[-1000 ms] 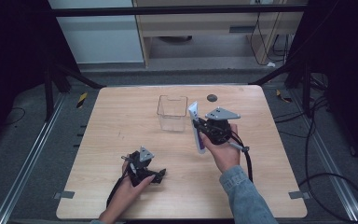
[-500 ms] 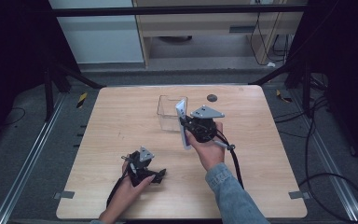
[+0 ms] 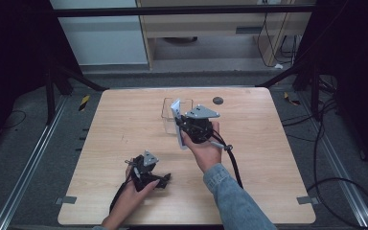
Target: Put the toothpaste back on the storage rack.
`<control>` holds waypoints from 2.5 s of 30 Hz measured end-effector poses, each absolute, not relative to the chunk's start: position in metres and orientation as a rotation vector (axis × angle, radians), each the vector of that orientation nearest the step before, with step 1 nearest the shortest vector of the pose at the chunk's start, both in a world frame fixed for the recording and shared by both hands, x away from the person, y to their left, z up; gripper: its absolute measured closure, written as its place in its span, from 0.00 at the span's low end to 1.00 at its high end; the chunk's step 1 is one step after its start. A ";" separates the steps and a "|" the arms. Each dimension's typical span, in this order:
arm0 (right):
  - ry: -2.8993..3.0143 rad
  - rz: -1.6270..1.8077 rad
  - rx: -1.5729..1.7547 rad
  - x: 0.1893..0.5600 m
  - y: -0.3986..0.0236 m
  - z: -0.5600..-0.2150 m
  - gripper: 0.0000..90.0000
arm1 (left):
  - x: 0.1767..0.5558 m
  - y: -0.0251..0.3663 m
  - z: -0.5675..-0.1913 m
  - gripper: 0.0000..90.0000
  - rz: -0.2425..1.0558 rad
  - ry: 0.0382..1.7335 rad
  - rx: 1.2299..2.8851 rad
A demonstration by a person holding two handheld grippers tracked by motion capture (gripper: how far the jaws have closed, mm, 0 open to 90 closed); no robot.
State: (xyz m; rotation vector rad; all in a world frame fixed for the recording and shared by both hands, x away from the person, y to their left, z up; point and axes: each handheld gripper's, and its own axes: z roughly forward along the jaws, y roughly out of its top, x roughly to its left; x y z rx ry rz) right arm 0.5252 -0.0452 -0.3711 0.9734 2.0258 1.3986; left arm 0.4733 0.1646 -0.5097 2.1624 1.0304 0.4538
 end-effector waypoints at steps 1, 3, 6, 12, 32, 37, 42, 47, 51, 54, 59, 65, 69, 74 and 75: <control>2.023 1.397 0.973 0.526 -0.044 -0.369 0.88 | 0.473 0.164 -0.510 0.00 0.453 1.031 2.163; 2.017 1.399 0.965 0.528 -0.043 -0.365 0.88 | 0.473 0.165 -0.510 0.00 0.454 1.029 2.163; 2.004 1.403 0.954 0.532 -0.042 -0.357 0.88 | 0.473 0.165 -0.510 0.00 0.455 1.030 2.162; 1.981 1.431 0.946 0.540 -0.036 -0.340 0.88 | 0.473 0.164 -0.510 0.00 0.453 1.031 2.162; 1.859 1.444 0.922 0.580 -0.022 -0.297 0.88 | 0.473 0.164 -0.510 0.00 0.453 1.030 2.161; 1.839 1.425 0.936 0.592 -0.017 -0.298 0.88 | 0.473 0.164 -0.510 0.00 0.454 1.032 2.161; 1.805 1.385 0.941 0.605 -0.015 -0.309 0.88 | 0.473 0.164 -0.510 0.00 0.454 1.033 2.162; 1.786 1.387 0.929 0.611 -0.017 -0.309 0.88 | 0.473 0.164 -0.510 0.00 0.454 1.032 2.162; 1.784 1.382 0.929 0.613 -0.019 -0.311 0.88 | 0.473 0.164 -0.510 0.00 0.454 1.032 2.161; 1.789 1.375 0.930 0.614 -0.019 -0.313 0.88 | 0.473 0.164 -0.510 0.00 0.454 1.032 2.161; 1.804 1.374 0.944 0.617 -0.018 -0.318 0.88 | 0.473 0.164 -0.510 0.00 0.453 1.032 2.162; 1.817 1.362 0.959 0.620 -0.016 -0.329 0.88 | 0.473 0.164 -0.510 0.00 0.454 1.033 2.161; 1.823 1.359 0.964 0.623 -0.017 -0.333 0.88 | 0.473 0.164 -0.510 0.00 0.453 1.032 2.161; 1.829 1.356 0.970 0.623 -0.017 -0.338 0.88 | 0.473 0.164 -0.510 0.00 0.453 1.033 2.161; 1.832 1.355 0.972 0.623 -0.017 -0.339 0.88 | 0.473 0.164 -0.510 0.00 0.453 1.032 2.161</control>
